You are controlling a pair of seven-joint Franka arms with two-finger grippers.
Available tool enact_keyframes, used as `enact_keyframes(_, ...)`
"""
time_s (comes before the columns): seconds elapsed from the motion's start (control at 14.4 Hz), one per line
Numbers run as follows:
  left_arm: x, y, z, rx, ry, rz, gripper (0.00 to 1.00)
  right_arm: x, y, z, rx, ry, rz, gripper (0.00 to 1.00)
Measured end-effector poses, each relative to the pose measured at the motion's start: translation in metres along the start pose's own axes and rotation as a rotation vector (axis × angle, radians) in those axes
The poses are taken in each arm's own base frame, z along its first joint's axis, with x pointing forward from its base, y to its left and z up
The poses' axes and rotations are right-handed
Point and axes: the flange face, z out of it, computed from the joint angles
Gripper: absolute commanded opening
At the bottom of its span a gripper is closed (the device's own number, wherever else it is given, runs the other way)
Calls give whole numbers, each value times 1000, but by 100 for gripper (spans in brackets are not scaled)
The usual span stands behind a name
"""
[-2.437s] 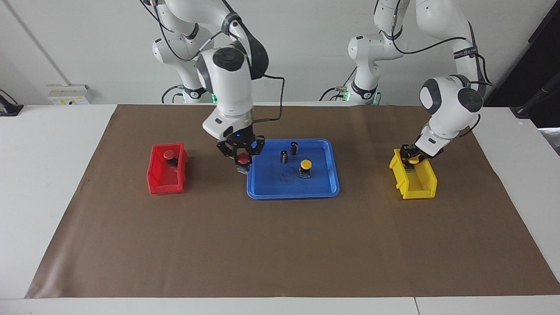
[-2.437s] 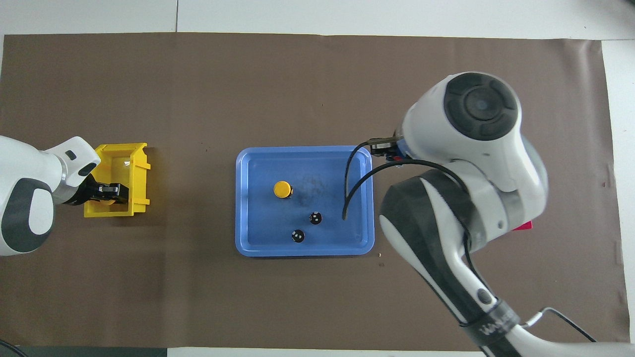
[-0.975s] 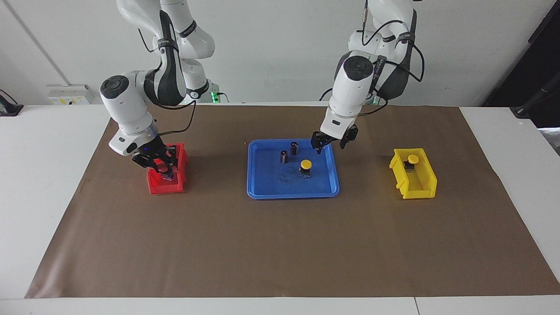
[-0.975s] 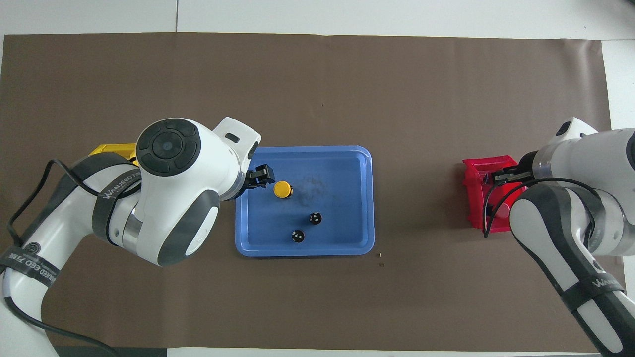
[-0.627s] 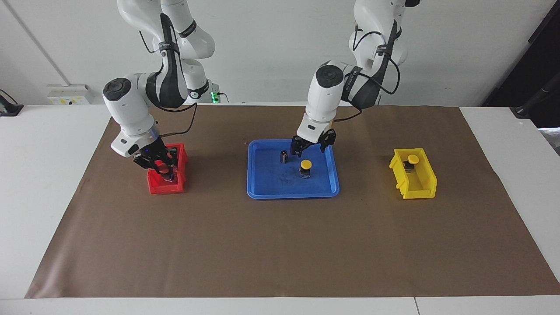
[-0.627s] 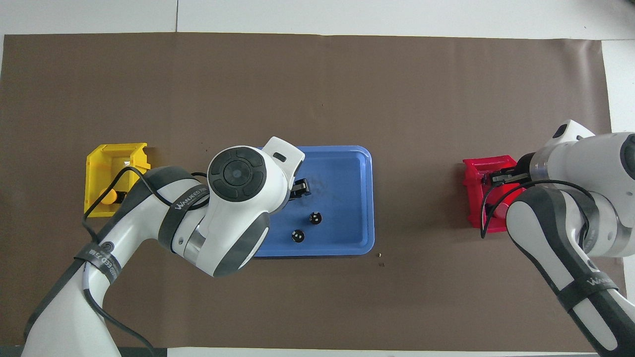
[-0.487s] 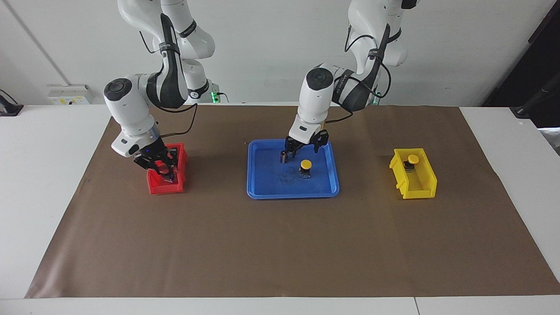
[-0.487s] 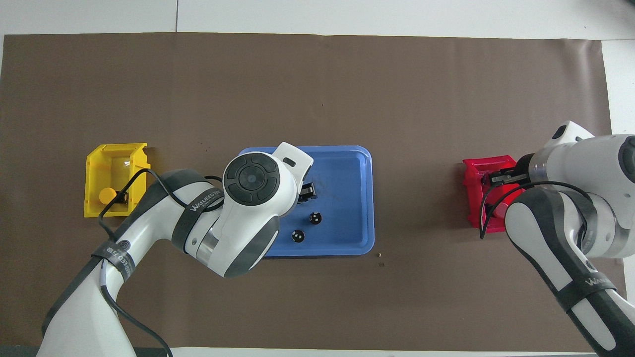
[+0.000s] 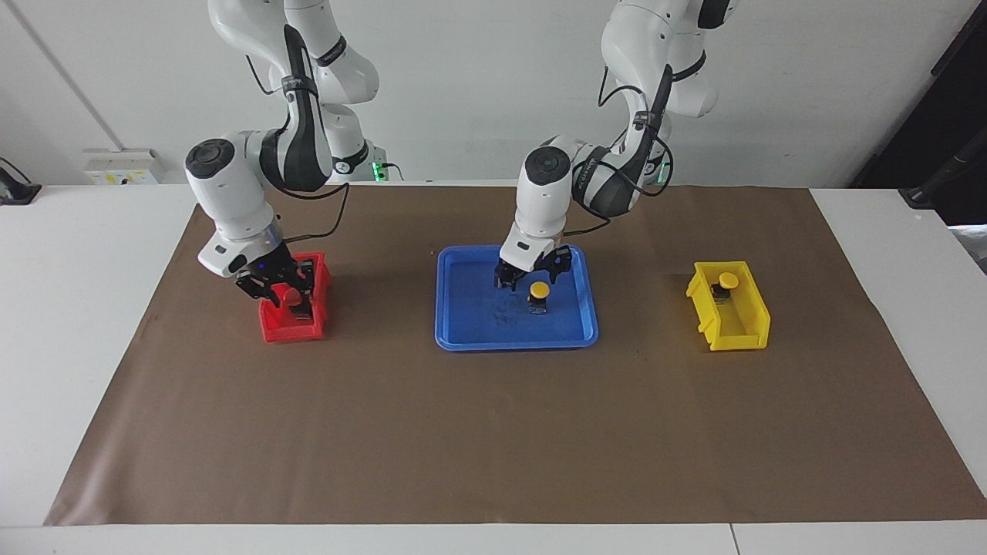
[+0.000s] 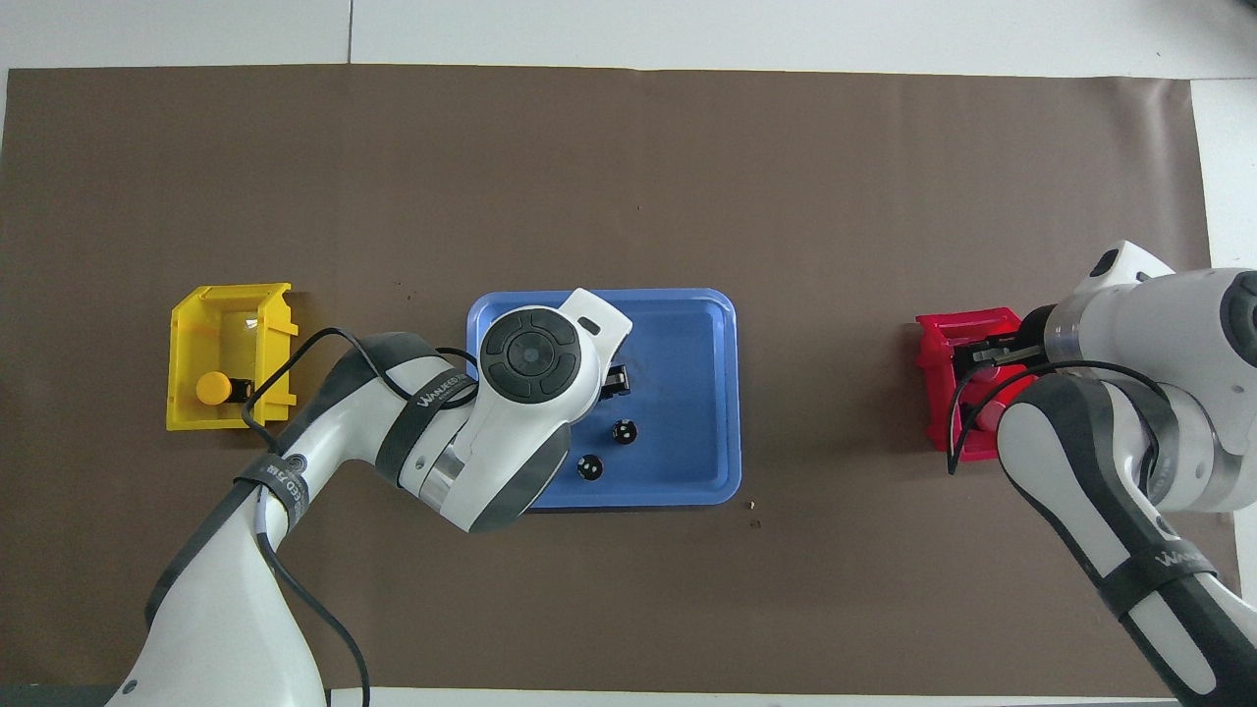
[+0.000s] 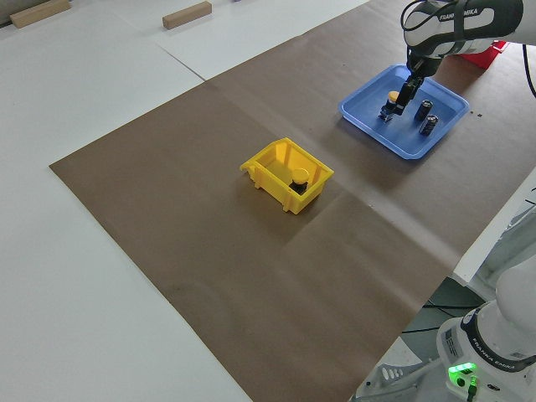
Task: Sort red and yellow buttons by color
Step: 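Grasp the remaining yellow button with the left gripper while the right gripper withdraws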
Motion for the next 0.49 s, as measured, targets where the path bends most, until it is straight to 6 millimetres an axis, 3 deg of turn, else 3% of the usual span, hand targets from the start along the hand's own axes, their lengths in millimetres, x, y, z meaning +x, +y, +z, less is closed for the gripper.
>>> enact_keyframes(0.21, 12, -8, -2, -15, 18, -14, 89, 9, 2, -18, 9, -27, -38, 60)
enact_keyframes(0.49, 29, -21, -1, -32, 37, -43, 87, 33, 2, -82, 24, -64, -52, 70)
